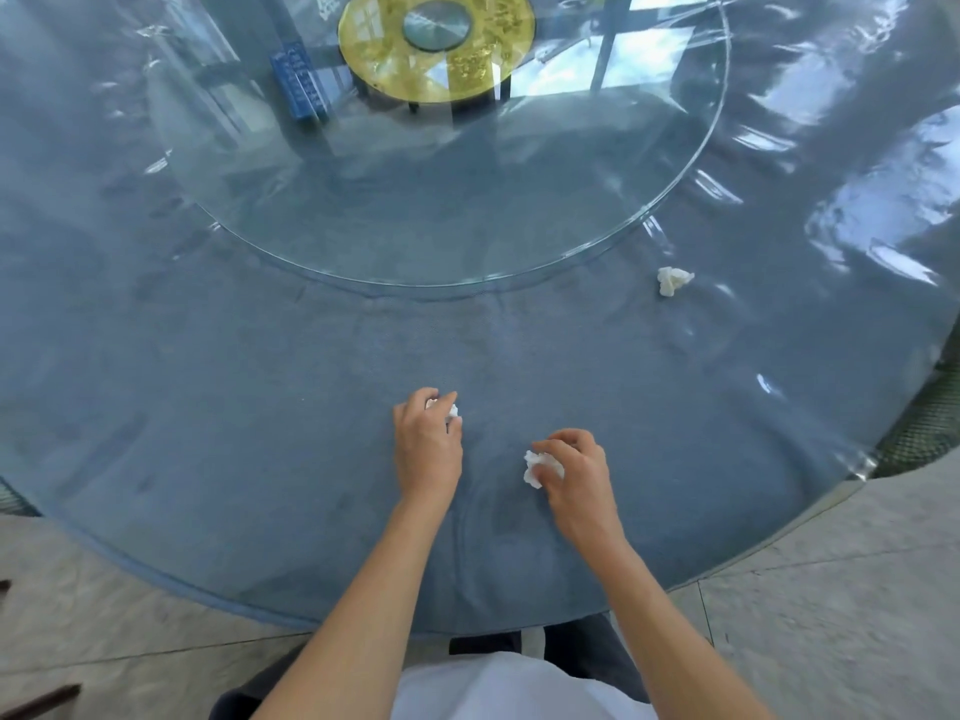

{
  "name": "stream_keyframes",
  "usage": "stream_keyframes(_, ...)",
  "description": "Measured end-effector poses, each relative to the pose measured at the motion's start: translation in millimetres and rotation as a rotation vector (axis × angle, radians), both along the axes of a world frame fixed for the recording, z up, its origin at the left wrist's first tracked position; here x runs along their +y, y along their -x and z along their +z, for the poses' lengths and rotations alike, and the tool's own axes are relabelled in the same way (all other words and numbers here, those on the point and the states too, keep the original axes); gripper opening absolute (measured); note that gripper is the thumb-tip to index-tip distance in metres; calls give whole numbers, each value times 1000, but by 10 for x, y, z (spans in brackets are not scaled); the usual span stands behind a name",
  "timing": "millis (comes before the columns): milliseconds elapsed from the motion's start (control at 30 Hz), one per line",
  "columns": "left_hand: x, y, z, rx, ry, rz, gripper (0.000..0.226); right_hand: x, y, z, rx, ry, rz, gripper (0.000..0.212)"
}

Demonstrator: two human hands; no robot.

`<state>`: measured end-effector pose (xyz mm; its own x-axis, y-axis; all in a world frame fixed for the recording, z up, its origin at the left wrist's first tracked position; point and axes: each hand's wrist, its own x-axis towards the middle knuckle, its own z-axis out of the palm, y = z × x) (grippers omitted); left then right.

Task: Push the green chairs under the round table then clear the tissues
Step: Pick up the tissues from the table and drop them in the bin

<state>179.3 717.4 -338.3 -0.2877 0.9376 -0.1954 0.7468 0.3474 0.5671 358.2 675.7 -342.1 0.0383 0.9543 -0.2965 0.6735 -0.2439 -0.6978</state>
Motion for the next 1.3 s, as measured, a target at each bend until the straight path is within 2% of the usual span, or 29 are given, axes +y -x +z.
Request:
stream_keyframes(200, -73, -12, -9, -54, -52, 55, 23, -2, -2, 26, 22, 34, -31, 20)
stream_keyframes(533, -309, -82, 244, -406, -85, 292, 19, 45, 88, 252, 288, 114, -249, 13)
stream_keyframes(700, -352, -132, 428, -792, -61, 504, 12, 121, 218, 493, 395, 51, -267, 14)
stream_keyframes(800, -348, -174, 501, -1012, -47, 565, 12, 161, 314, 627, 455, 20, -242, 15)
stream_keyframes(1000, -340, -203, 556, -1287, -26, 586, 20, 187, 495, 770, 488, -1, -199, 18)
stream_keyframes(1067, -345, -206, 574, -1320, -7, 565, 20, 175, 529, 770, 488, 20, -200, 13)
stream_keyframes(1133, -359, -216, 578, -1281, 10, 521, 23, 154, 557, 744, 469, 29, -206, 11)
stream_keyframes(1233, -384, -229, 563, -1206, 28, 436, 39, 137, 585, 693, 385, 10, -189, 13)
stream_keyframes(1300, -404, -226, 545, -1186, 21, 400, 38, 128, 593, 662, 357, -14, -165, 15)
